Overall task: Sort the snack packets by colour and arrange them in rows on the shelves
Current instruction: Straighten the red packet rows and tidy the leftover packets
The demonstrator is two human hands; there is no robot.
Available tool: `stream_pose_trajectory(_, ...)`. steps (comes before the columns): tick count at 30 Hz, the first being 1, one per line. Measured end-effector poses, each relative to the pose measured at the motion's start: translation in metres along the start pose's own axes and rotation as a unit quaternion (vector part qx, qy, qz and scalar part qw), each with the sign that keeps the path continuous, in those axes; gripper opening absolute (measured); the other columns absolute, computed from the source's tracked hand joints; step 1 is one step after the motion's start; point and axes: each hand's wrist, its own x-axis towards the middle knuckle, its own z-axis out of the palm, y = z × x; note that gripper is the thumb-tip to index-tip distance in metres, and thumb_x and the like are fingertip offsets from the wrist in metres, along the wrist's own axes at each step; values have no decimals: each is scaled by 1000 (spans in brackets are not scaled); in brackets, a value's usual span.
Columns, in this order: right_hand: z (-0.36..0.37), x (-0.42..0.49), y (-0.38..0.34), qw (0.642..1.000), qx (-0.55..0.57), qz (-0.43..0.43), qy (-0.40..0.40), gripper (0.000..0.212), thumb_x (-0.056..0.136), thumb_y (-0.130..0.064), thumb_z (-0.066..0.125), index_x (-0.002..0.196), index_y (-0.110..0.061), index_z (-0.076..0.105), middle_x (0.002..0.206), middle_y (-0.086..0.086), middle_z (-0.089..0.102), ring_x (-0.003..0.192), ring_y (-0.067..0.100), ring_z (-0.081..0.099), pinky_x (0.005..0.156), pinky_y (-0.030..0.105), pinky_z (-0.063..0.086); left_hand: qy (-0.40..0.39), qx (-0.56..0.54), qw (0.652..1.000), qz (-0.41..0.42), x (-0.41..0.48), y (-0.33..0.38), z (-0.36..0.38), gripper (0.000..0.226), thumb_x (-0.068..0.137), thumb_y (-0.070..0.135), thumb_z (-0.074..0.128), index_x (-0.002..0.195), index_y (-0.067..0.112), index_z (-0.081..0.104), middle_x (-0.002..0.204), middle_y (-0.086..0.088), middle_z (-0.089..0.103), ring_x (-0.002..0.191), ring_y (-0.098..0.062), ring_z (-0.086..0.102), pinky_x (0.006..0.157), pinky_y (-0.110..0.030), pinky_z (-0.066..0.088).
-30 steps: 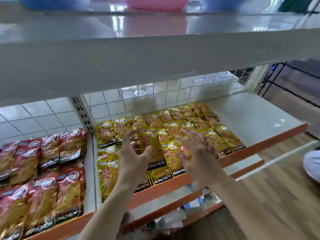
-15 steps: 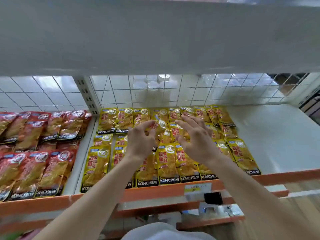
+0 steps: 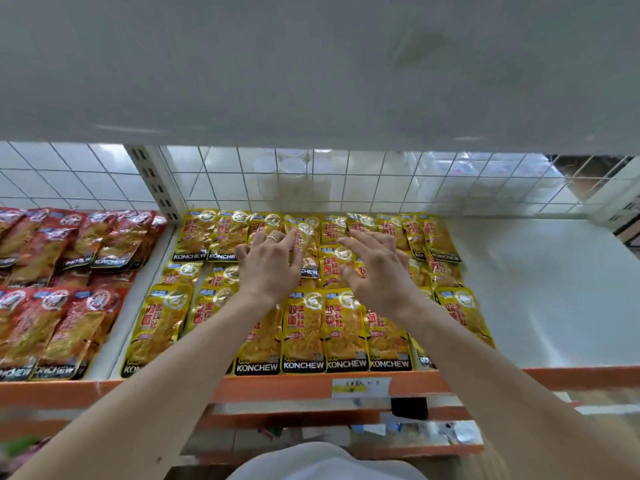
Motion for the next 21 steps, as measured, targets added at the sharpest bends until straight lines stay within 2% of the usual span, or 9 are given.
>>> stream_pose_trajectory(7,4,0,2,1000,11,12,-10,51,96,-36,56,146,-32,45,156,-9,36,145,12,19,110,38,17,-6,51,999,8,6,0,8,51,100,45,45,149,31,39,138,-2,44,131,-25,31,99,-45,25)
stream_pose_trajectory(10,6,2,4,1000,13,21,-9,51,96,-35,56,145,-31,45,156,-7,37,145,13,19,111,41,18,-7,47,999,9,7,-1,7,49,100,44,46,146,30,42,137,-4,39,131,-25,30,103,-45,24)
stream_pose_trajectory(14,11,6,4,1000,0,19,-23,51,96,-38,54,146,-34,44,158,-7,33,147,12,16,112,42,15,-3,41,998,45,6,-2,4,53,99,48,47,148,29,41,152,-3,32,142,-25,24,112,-46,20)
stream_pose_trajectory(17,14,10,2,997,-33,12,-64,53,98,-42,50,149,-35,38,162,-8,23,150,12,9,115,50,12,-28,47,995,86,3,-5,4,55,99,54,42,151,35,35,161,3,25,149,-21,14,117,-49,15)
stream_pose_trajectory(21,18,18,0,985,-87,21,-146,58,100,-46,41,154,-36,23,166,-7,6,152,12,-1,117,57,3,-56,54,993,86,4,-8,5,54,101,56,37,153,41,30,164,9,21,151,-19,10,119,-53,10)
